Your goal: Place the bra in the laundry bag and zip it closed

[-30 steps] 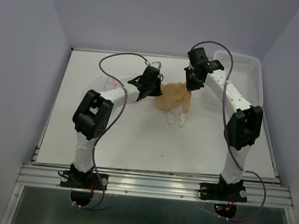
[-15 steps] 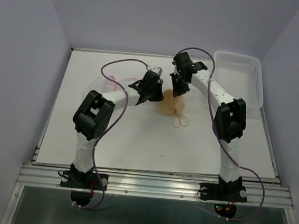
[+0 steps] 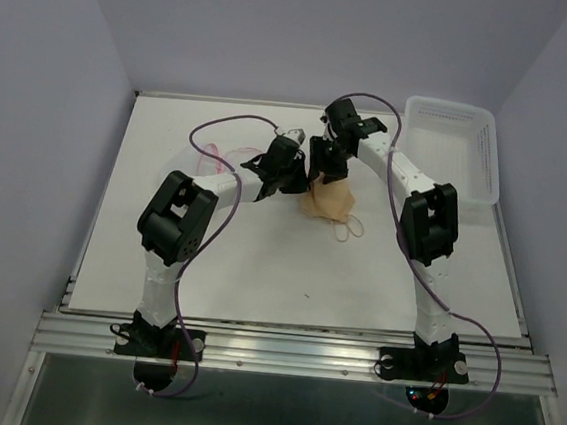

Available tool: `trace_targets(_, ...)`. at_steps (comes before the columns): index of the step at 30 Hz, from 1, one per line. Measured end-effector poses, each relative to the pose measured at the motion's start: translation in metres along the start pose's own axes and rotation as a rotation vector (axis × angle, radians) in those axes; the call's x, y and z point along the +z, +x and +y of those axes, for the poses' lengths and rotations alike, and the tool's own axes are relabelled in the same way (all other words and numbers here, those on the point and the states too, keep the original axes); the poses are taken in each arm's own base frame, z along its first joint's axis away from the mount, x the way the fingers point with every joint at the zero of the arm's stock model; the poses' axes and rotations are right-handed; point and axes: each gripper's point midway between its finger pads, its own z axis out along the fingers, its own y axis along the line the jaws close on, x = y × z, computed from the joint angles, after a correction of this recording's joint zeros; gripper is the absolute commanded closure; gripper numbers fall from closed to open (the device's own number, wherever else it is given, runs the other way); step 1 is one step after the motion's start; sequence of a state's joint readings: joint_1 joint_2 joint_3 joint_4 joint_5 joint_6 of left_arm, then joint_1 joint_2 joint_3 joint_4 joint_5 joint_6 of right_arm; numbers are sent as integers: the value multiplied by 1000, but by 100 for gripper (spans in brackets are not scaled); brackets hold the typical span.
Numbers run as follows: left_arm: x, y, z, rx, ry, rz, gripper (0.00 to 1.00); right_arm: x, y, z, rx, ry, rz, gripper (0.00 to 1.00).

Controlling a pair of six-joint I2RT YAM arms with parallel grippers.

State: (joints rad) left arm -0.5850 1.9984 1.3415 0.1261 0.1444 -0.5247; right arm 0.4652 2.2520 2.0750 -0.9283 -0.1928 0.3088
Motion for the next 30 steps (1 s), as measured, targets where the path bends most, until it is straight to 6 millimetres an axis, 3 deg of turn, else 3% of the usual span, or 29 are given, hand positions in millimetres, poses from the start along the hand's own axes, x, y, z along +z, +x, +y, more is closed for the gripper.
trace_targets(1,0,1,3,-6,-1,2,99,-1,-4,2,5,-2,-12,32)
trace_targets(3,0,4,8,-17,-6,9,99,-4,-10,4,9,-5,-35,30)
trace_targets(9,1,7,12,-44,23,25,99,-21,-41,18,-14,-38,-144,29)
trace_targets(15,4,7,11,-58,71,31,99,-39,-51,12,-56,3,-211,34)
trace_targets(19,7,11,15,-73,96,45,99,-50,-35,-8,-104,89,-211,35)
trace_targets(25,9,13,19,-83,122,60,99,-56,8,-48,-190,235,-147,37)
trace_targets(30,10,14,18,-84,138,68,99,-49,17,-63,-217,291,-121,37)
